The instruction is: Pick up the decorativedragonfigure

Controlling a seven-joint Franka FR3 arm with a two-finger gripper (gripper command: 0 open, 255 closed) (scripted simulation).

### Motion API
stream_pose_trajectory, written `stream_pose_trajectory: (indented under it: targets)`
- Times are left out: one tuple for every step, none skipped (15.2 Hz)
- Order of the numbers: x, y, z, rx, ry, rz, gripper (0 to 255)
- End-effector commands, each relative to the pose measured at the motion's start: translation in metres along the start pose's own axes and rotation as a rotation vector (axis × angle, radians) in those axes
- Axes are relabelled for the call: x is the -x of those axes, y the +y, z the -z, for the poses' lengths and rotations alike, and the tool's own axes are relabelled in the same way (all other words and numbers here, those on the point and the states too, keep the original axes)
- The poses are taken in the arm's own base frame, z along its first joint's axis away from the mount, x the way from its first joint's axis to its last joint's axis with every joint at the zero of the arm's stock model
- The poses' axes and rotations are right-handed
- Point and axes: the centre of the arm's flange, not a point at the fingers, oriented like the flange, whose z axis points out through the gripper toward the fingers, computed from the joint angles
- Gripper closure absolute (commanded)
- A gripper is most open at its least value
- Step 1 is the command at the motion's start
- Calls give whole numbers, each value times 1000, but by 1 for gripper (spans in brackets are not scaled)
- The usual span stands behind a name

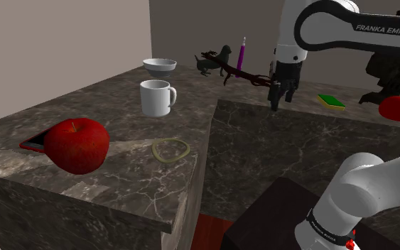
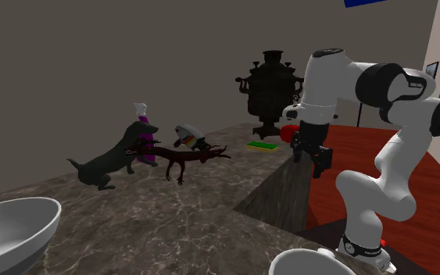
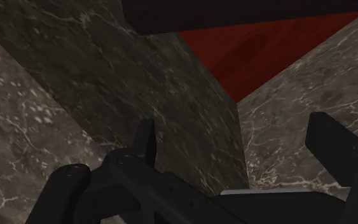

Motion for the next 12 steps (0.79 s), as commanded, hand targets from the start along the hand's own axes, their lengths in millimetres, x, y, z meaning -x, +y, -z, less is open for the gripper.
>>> stream_pose_trajectory:
  targets:
    - [0,0,0,0,0,0,0]
    - [-8,11,1,-7,9,22,0]
    - [-16,21,2,-13,19,44,0]
    - [-24,31,3,-20,28,66,0]
    - [-32,41,4,-27,38,88,0]
    - [-40,51,5,-33,47,110,0]
    - [-49,61,6,-40,56,132,0]
    - [-58,70,7,-47,66,155,0]
    - [-67,80,8,-53,75,177,0]
    - [-77,89,9,-60,85,199,0]
    - [-86,98,10,-66,94,221,0]
    - [-96,106,11,-73,104,243,0]
